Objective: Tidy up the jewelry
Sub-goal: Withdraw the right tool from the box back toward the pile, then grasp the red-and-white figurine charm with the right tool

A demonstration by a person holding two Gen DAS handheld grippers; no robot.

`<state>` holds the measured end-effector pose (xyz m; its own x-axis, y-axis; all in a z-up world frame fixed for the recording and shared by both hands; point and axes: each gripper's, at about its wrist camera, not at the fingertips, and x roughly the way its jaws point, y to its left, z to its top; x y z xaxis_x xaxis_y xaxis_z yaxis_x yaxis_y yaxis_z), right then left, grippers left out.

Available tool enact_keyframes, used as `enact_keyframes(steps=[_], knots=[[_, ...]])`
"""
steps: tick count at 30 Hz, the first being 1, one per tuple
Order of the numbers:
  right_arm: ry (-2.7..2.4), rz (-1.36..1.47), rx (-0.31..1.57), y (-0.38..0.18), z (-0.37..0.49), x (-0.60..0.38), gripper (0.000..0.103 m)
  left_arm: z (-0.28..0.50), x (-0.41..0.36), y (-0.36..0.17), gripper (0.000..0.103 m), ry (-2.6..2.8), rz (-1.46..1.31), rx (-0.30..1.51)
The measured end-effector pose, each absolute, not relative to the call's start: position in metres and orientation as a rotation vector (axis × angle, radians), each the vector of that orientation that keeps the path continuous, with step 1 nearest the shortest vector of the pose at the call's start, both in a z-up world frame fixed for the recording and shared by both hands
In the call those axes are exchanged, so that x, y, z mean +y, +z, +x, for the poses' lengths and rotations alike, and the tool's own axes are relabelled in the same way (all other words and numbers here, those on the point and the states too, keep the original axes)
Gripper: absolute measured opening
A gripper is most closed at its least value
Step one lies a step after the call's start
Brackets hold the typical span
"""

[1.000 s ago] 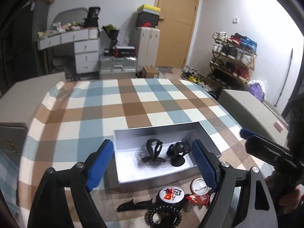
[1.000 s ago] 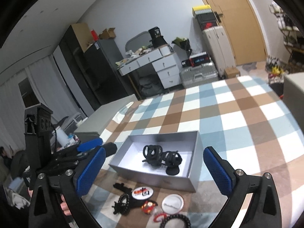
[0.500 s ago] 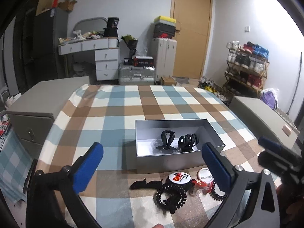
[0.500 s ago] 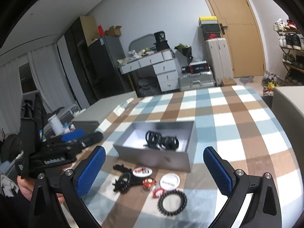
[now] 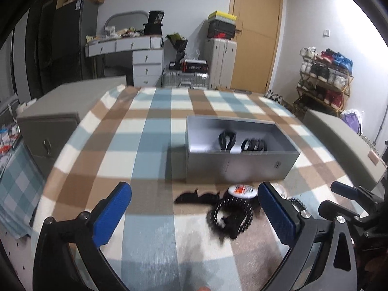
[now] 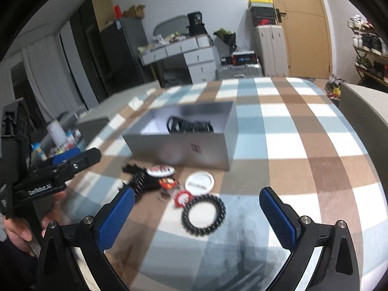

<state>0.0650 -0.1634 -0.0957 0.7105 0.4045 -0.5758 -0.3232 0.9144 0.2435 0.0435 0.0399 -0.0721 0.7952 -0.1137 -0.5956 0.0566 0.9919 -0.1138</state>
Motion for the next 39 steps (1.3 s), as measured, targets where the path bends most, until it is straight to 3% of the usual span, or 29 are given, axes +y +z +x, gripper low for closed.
enact_keyframes(steps=[3, 5, 14, 17, 27, 30, 34, 39], knots=[[0.412, 0.121, 0.713, -0.106, 0.068, -0.161, 0.102, 0.037, 0.046, -0.077, 0.102, -0.091, -0.139, 0.650], [0.434, 0.127, 0.751, -0.112, 0.072, -0.159, 0.096, 0.035, 0.046, -0.081, 0.102, -0.083, -0.138, 0.663], [0.444, 0.109, 0.790, -0.119, 0.077, -0.146, 0.085, 0.031, 0.050, -0.093, 0.102, -0.104, -0.147, 0.715], [0.464, 0.112, 0.777, -0.114, 0.080, -0.140, 0.074, 0.029, 0.051, -0.096, 0.102, -0.109, -0.155, 0.729], [0.540, 0.090, 0.783, -0.110, 0.098, -0.106, 0.054, 0.025, 0.050, -0.095, 0.102, -0.132, -0.152, 0.731], [0.528, 0.073, 0.800, -0.113, 0.103, -0.102, 0.044, 0.025, 0.048, -0.096, 0.102, -0.143, -0.146, 0.737], [0.523, 0.077, 0.816, -0.115, 0.107, -0.103, 0.018, 0.026, 0.046, -0.097, 0.102, -0.152, -0.143, 0.744], [0.520, 0.078, 0.799, -0.116, 0.103, -0.108, 0.017, 0.027, 0.045, -0.095, 0.102, -0.155, -0.135, 0.745]])
